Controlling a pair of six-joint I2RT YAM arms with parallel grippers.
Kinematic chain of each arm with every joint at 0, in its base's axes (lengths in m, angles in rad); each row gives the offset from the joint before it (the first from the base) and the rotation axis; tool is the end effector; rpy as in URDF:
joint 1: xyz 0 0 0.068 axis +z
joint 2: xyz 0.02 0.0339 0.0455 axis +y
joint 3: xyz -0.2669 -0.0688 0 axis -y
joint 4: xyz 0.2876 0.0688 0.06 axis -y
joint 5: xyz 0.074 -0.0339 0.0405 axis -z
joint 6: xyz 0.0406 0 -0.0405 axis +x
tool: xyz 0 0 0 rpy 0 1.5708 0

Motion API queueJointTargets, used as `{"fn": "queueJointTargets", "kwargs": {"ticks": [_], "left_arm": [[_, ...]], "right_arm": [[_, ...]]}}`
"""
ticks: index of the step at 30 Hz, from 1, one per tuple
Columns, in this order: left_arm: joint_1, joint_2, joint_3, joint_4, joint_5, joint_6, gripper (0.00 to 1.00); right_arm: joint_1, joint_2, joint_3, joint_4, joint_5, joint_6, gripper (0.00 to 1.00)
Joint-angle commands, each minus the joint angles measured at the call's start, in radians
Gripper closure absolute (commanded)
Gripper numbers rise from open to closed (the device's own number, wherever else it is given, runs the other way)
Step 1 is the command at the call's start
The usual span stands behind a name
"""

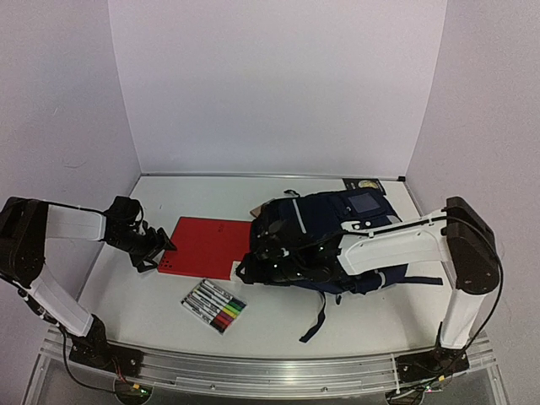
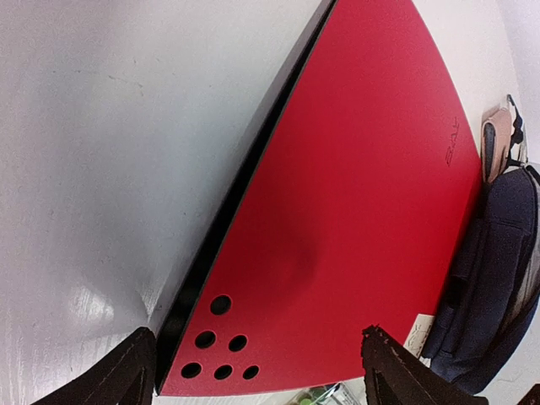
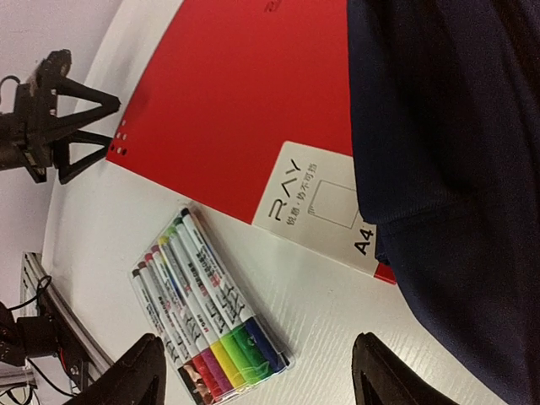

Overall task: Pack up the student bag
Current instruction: Move the book to the center of the board.

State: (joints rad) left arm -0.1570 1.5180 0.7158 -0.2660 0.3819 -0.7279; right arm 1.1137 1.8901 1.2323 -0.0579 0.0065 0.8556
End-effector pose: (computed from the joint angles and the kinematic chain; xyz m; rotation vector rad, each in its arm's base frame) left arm 0.2967 -0.0623 0.1171 -0.6421 2.6718 -0.7811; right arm 0.2008 0.4078 0.1634 -0.3182 2.4808 0.9449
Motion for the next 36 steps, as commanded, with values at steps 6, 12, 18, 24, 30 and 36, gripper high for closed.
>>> {"fn": "queueJointTargets", "kwargs": {"ticks": [6,12,18,24,30,36], "left_arm": [[0.003,0.034,0.026,0.021,0.012,0.037,0.22],[0.003,0.061,0.037,0.013,0.001,0.047,0.27],[0.003,0.098,0.057,-0.003,-0.012,0.062,0.3],[0.003,0.108,0.071,0.001,-0.016,0.073,0.3],[0.003,0.122,0.083,-0.011,-0.022,0.084,0.31],[0.003,0.125,0.082,-0.003,-0.017,0.087,0.33]], "right_arm": [[-0.002,0.126,0.063,0.002,0.093,0.071,0.33],[-0.001,0.186,0.137,-0.045,0.221,0.049,0.38],[-0.002,0.226,0.193,-0.116,0.279,0.035,0.4],[-0.001,0.188,0.163,-0.186,0.386,0.044,0.37],[-0.011,0.226,0.155,-0.197,0.363,0.047,0.36],[-0.023,0.268,0.214,-0.183,0.362,-0.011,0.37]]}}
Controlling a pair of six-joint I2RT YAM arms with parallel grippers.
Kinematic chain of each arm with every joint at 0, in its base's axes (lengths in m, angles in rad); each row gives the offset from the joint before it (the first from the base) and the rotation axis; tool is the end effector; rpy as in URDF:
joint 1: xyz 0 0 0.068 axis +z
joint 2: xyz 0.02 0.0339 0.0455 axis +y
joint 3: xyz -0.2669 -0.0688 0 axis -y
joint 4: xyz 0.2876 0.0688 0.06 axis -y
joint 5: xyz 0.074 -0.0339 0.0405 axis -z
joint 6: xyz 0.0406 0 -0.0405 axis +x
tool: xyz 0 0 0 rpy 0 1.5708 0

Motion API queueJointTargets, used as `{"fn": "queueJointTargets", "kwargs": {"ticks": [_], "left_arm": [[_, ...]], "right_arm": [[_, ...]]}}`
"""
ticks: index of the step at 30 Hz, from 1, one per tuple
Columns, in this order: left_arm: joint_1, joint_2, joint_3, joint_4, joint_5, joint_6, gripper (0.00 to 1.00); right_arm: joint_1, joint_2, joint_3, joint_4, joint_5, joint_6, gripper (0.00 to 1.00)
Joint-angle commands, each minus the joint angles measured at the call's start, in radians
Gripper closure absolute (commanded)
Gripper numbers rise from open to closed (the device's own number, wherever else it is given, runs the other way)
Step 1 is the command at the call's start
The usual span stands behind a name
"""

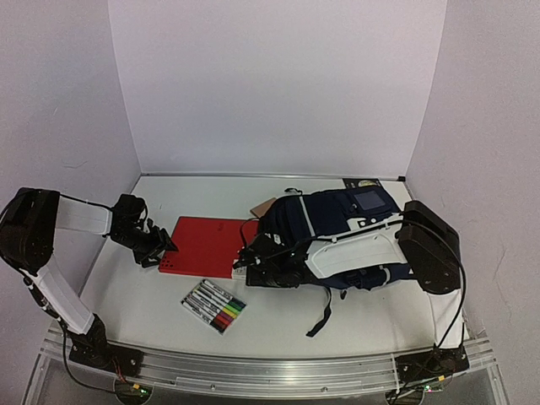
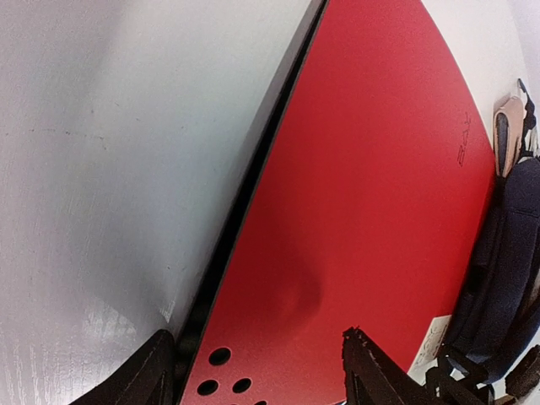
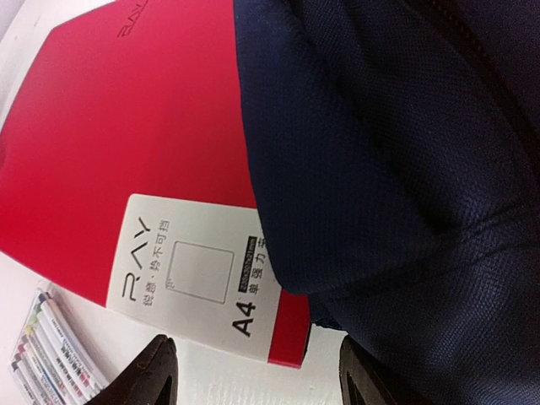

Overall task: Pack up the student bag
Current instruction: Move the book to the center of the board.

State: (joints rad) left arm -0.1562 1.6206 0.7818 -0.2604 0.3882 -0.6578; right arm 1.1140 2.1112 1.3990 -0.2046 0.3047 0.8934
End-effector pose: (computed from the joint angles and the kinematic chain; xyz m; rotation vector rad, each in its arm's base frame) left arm 0.3145 -0.0651 0.1068 -0.5591 2.7082 -0.7614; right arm 0.2239 0.4279 0.1104 -0.1455 2.4941 0.5080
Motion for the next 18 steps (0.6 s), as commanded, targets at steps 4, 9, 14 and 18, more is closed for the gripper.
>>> {"fn": "queueJointTargets", "kwargs": {"ticks": [4,9,14,18], "left_arm": [[0.002,0.024,0.017,-0.001,-0.014,0.016,0.36],[0.002,0.03,0.017,0.014,0.01,0.007,0.41],[0.002,-0.01,0.009,0.005,0.039,-0.012,0.47],[0.001,-0.096,0.008,-0.056,0.006,-0.028,0.49]], "right_arm": [[-0.031,0.082,0.09,-0.021,0.046,-0.09,0.39],[-0.039,0.086,0.101,0.038,-0.014,-0.132,0.41],[-0.038,0.027,0.06,0.214,-0.155,-0.214,0.47],[-0.029,-0.025,0.048,0.297,-0.245,-0.271,0.52]]}}
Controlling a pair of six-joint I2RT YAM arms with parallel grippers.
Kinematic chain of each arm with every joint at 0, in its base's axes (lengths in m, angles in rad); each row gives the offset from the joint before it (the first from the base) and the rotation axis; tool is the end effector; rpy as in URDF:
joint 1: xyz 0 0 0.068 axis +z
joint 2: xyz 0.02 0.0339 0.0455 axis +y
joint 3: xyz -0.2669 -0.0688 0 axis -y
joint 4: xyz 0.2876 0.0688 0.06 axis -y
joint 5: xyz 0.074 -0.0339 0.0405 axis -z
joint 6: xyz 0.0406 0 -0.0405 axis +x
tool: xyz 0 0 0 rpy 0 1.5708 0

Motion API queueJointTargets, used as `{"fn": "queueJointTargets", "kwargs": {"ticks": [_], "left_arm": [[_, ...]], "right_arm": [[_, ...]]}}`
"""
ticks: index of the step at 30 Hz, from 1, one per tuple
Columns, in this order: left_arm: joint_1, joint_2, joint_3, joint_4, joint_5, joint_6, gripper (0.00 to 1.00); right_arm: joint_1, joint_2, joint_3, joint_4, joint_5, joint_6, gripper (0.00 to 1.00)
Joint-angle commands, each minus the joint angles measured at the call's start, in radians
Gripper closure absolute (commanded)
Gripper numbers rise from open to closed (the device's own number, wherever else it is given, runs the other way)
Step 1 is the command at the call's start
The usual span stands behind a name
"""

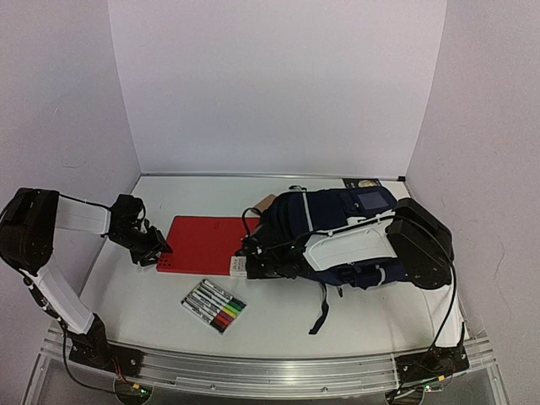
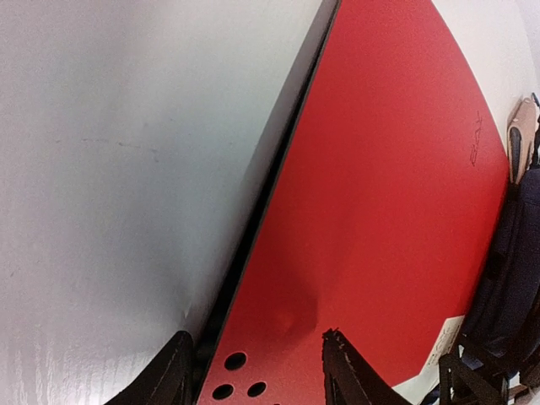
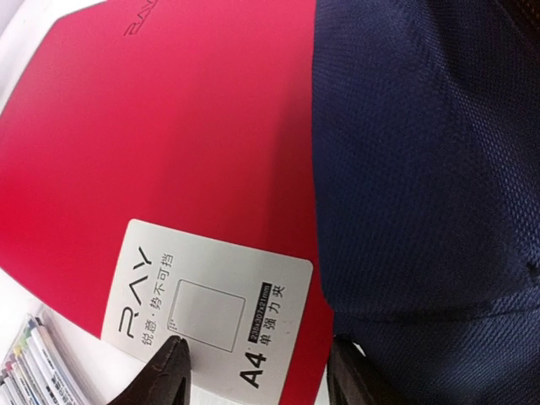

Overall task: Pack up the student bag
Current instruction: Move the book to the center of the board.

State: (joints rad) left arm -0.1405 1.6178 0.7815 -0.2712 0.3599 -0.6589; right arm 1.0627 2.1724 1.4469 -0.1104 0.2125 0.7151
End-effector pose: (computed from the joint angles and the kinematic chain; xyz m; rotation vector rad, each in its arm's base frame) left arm 0.3147 -0.0590 0.1067 -0.5942 2.7041 -0.7174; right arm 0.2518 0.4347 0.1033 -0.3260 2.4413 0.5700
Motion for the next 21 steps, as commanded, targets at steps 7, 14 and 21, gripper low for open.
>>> {"fn": "queueJointTargets", "kwargs": {"ticks": [7,14,21], "left_arm": [[-0.013,-0.254,-0.02,-0.117,0.026,-0.07,0.5],[-0.013,-0.313,-0.082,-0.189,0.025,-0.15,0.52],[-0.014,-0.328,-0.153,-0.225,-0.019,-0.181,0.47]], "right_arm": [[0.053,-0.194,-0.032,0.247,-0.204,-0.125,0.55],[0.069,-0.258,-0.097,0.246,-0.266,-0.061,0.58],[0.079,-0.26,-0.211,0.245,-0.312,0.042,0.58]]}}
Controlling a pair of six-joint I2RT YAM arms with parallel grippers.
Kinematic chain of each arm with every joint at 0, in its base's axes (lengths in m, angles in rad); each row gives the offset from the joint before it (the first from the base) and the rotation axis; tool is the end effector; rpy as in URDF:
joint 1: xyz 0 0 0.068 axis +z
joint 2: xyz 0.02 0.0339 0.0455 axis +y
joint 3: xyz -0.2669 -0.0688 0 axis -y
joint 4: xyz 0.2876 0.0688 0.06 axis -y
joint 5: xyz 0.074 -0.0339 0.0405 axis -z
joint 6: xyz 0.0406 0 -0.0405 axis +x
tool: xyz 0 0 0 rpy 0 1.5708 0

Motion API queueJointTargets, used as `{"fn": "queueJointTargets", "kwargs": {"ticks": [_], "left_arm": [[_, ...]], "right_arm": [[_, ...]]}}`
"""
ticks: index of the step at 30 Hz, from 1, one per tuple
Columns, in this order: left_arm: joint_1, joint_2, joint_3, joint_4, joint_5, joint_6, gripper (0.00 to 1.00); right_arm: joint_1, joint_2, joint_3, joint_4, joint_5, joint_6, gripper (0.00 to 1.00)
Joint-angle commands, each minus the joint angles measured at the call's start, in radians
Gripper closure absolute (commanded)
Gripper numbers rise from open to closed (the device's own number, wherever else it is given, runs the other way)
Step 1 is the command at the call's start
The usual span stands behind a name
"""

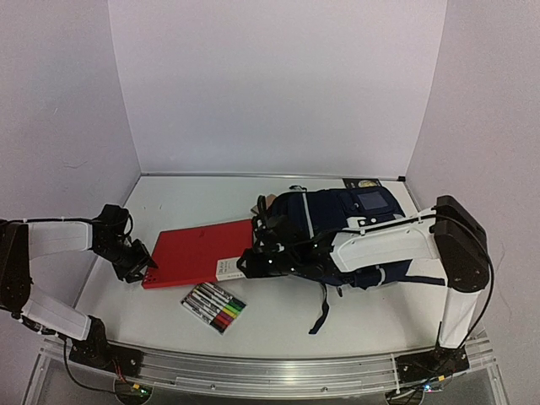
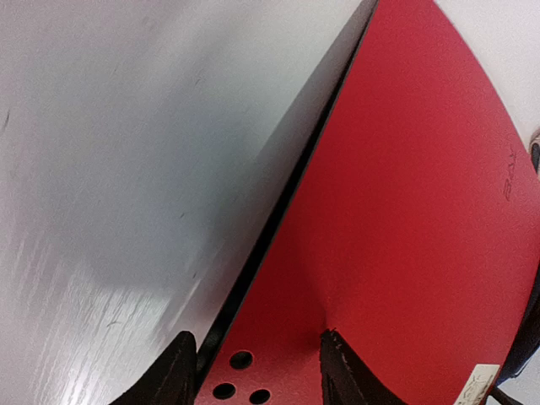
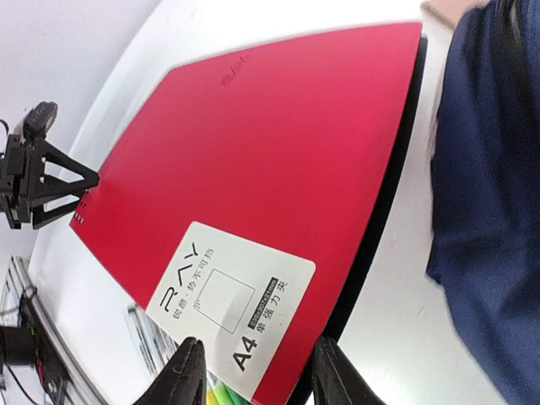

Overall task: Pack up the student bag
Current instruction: Move the book to the center of the board.

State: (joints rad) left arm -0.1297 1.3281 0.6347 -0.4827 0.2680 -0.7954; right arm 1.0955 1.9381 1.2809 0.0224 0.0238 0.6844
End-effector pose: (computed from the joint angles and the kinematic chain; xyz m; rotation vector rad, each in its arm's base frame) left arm 0.2553 -0.0441 0.1305 -0.8577 2.7160 -0.5975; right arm 0.2171 0.4196 0.1665 -0.4714 2.3310 0.9162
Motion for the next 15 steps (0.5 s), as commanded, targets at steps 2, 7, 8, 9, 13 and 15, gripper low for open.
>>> {"fn": "queueJointTargets", "kwargs": {"ticks": [2,7,8,9,13,15], "left_arm": [[-0.024,-0.044,-0.001,-0.044,0.038,-0.031,0.43],[-0.024,-0.05,0.043,-0.071,-0.019,0.003,0.28],[-0.024,-0.045,0.054,-0.074,-0.03,0.013,0.25],[-0.024,-0.035,0.066,-0.079,-0.044,0.022,0.23],[-0.024,0.013,0.096,-0.085,-0.091,0.05,0.17],[-0.024,0.039,0.103,-0.078,-0.101,0.058,0.17]], "right_arm": [[0.045,-0.035,-0.074,0.11,-0.115,0.103,0.54],[0.038,-0.028,-0.1,0.109,-0.108,0.133,0.31],[0.034,-0.022,-0.103,0.109,-0.11,0.144,0.28],[0.027,-0.016,-0.106,0.11,-0.114,0.158,0.27],[0.0,0.006,-0.121,0.111,-0.131,0.213,0.25],[-0.01,0.01,-0.133,0.111,-0.128,0.242,0.25]]}}
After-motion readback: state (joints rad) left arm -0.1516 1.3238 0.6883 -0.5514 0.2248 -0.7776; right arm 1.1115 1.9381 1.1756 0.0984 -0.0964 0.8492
